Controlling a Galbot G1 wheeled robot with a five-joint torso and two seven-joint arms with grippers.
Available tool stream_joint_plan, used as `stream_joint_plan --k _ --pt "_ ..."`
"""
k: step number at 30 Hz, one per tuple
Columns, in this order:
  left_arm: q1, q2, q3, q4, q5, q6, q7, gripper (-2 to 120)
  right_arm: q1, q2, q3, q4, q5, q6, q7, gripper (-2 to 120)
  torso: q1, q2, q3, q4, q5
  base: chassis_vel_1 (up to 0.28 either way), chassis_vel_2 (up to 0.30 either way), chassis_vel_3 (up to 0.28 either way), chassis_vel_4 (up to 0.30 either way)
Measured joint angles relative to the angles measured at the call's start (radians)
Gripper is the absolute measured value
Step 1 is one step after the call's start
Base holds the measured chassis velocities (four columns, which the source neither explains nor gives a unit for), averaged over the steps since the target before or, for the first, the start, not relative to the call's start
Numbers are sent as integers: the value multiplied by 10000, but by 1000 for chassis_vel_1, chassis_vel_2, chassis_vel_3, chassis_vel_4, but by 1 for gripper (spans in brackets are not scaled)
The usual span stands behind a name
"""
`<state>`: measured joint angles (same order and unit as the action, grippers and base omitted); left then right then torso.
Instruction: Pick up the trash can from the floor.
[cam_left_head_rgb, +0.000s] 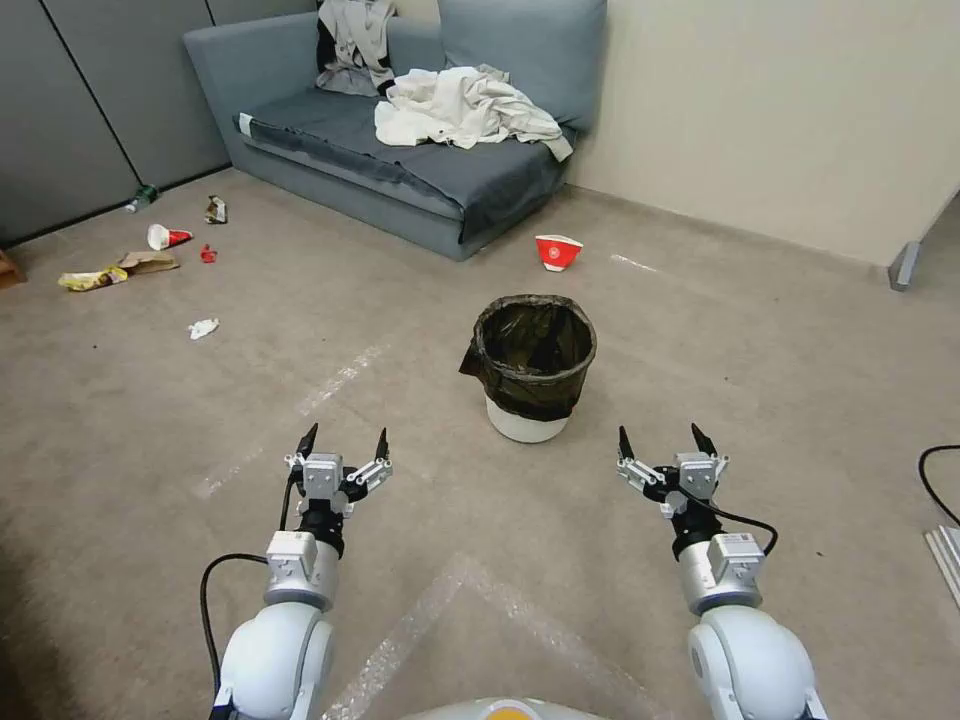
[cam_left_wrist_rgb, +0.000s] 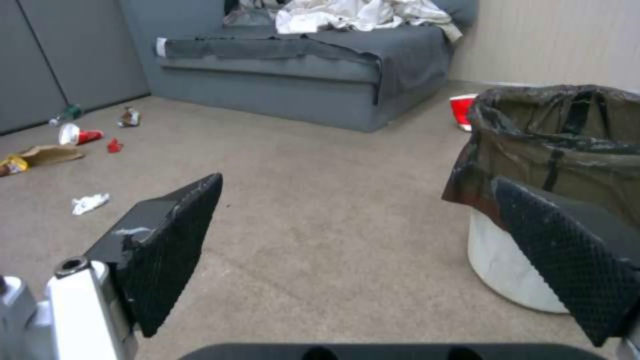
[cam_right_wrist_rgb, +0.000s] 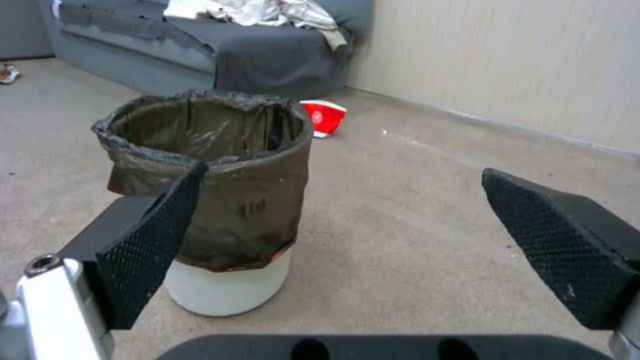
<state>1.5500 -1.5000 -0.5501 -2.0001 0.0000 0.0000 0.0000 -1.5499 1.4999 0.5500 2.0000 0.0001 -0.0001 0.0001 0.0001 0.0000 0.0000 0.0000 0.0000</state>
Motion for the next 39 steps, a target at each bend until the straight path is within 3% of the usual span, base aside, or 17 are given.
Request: stream_joint_plan --k 5,8,13,16,18,22,24,39 --pt "9 0 0 0 0 -1 -1 100 -6 1 0 1 0 0 1 100 0 0 0 0 0 0 0 0 0" --pt "219 -31 1 -387 66 20 -72 100 -96 30 -8 116 0 -26 28 100 0 0 1 2 -3 0 0 0 0" --pt "994 -171 20 -1817 386 119 -376 100 -1009 445 -197 1536 0 -379 330 100 0 0 0 0 1 0 0 0 0" --pt "1182 -181 24 -2136 417 140 -436 100 -1249 520 -206 1861 13 -434 363 100 -1 0 0 2 -3 0 0 0 0" --pt "1580 -230 33 -2887 532 214 -673 100 -1724 758 -291 2680 80 -656 488 100 -1 0 0 2 0 0 0 0 0" --pt "1949 -278 50 -3532 640 293 -877 100 -2024 889 -325 3143 127 -828 503 100 -1 0 -1 -3 -6 0 0 0 0" --pt "2332 -308 46 -4225 774 471 -1096 100 -2072 901 -308 3228 138 -902 503 100 -2 0 0 4 4 0 0 0 0" --pt "2208 -52 -308 -4037 555 677 -774 100 -1981 686 22 3103 173 -984 364 100 -1 0 0 0 0 0 0 0 0"
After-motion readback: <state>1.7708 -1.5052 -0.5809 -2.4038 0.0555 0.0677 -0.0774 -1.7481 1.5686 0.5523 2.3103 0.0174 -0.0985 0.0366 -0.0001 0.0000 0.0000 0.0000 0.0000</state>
